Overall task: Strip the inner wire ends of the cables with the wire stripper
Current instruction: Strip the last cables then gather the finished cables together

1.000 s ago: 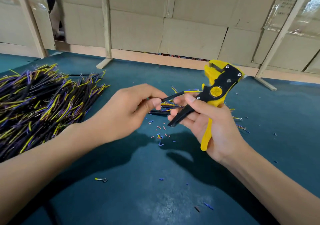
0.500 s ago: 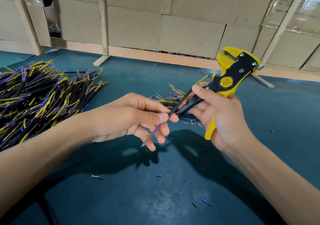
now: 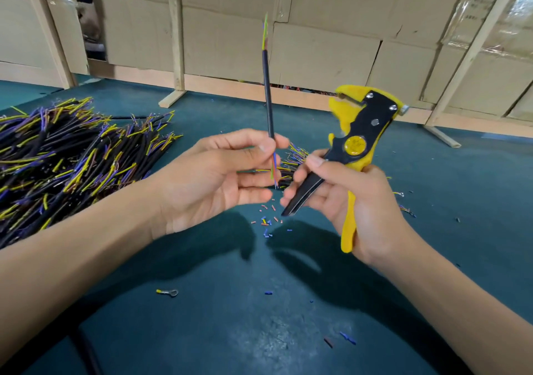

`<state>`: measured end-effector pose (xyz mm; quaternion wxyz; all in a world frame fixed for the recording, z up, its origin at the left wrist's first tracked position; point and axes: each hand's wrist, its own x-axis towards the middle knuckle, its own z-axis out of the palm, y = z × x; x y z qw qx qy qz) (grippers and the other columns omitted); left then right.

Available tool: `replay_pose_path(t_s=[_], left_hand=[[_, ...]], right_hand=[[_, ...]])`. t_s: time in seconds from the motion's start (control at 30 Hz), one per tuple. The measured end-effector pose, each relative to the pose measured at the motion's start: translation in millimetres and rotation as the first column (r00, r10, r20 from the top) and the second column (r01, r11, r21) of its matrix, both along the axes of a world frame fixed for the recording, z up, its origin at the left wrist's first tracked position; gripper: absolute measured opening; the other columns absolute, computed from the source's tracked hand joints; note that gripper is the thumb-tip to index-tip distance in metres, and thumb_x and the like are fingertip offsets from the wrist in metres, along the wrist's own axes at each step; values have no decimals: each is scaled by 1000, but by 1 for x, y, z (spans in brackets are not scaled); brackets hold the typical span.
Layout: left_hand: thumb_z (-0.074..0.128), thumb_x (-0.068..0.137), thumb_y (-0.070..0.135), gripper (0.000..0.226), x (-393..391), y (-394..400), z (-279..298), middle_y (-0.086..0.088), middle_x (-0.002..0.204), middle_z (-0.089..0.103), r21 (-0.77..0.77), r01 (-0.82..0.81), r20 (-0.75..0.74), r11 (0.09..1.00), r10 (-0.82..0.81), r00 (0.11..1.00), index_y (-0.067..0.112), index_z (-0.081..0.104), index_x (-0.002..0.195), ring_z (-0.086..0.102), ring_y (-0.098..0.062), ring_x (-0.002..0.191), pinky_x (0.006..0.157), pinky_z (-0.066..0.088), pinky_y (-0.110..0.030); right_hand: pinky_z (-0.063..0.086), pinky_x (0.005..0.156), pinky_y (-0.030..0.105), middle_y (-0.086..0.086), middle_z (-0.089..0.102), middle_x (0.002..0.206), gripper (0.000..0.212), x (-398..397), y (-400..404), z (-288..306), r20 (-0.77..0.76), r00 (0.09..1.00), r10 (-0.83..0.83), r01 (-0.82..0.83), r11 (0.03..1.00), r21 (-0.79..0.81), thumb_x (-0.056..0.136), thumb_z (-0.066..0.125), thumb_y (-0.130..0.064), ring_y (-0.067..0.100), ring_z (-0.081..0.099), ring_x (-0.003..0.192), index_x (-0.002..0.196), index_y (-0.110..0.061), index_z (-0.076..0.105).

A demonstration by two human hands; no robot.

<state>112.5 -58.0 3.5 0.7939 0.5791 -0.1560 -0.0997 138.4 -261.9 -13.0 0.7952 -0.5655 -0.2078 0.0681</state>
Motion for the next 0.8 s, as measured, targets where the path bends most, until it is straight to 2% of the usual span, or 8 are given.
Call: replay_pose_path(t_s=[0.1, 0.23, 0.37, 0.57, 0.67, 0.8], left_hand=[[64, 89, 25, 22, -1, -1, 1, -1, 80, 64, -8, -76, 44, 997, 76, 996, 19, 76, 107, 66, -16, 72, 66, 57, -27], [64, 90, 24, 26, -4, -7, 0, -2, 76, 65, -5, -131, 79, 991, 131, 988, 17, 75, 111, 65, -18, 70, 65, 56, -26], [66, 89, 24, 27, -4, -10, 0, -1, 77, 63, 41, -184, 85, 982, 180, 980, 15, 76, 113, 60, -12, 69, 60, 52, -24], [71, 78, 21, 14, -3, -10, 3, -14, 87, 70, 22, -207, 29, 978, 207, 978, 10, 77, 83, 69, -22, 76, 66, 58, -29], [69, 82, 16, 15, -3, -10, 4, -12, 87, 69, 11, -185, -17, 983, 185, 983, 3, 67, 90, 70, -23, 72, 61, 58, -28], [67, 85, 17, 14, -3, -12, 4, -9, 82, 65, 67, -201, 0, 977, 201, 980, 6, 72, 92, 59, -16, 63, 54, 52, -25]], right_hand=[[59, 73, 51, 19, 68, 83, 3, -10, 8, -3, 37, 997, 65, -64, 997, -41, 85, 70, -11, 40, 68, 71, 84, -8, 70], [58, 74, 50, 19, 69, 82, 16, -16, 14, -5, 58, 998, 14, -11, 999, -40, 79, 73, -4, 42, 70, 71, 92, 1, 64], [59, 73, 47, 18, 67, 78, 18, -15, 11, -2, 27, 999, -29, 30, 999, -21, 77, 72, 0, 42, 69, 69, 92, 3, 63], [60, 74, 50, 22, 64, 77, 15, -9, 8, -2, 1, 998, -68, 68, 997, -22, 76, 72, 1, 44, 68, 70, 89, 1, 65], [59, 73, 48, 24, 64, 79, 12, -7, 6, -1, 0, 998, -69, 69, 997, -41, 75, 73, 0, 45, 68, 71, 85, -1, 66], [60, 74, 50, 21, 68, 77, 11, -5, 5, -3, -10, 997, -75, 74, 995, -64, 75, 71, -1, 44, 70, 71, 86, -3, 67]])
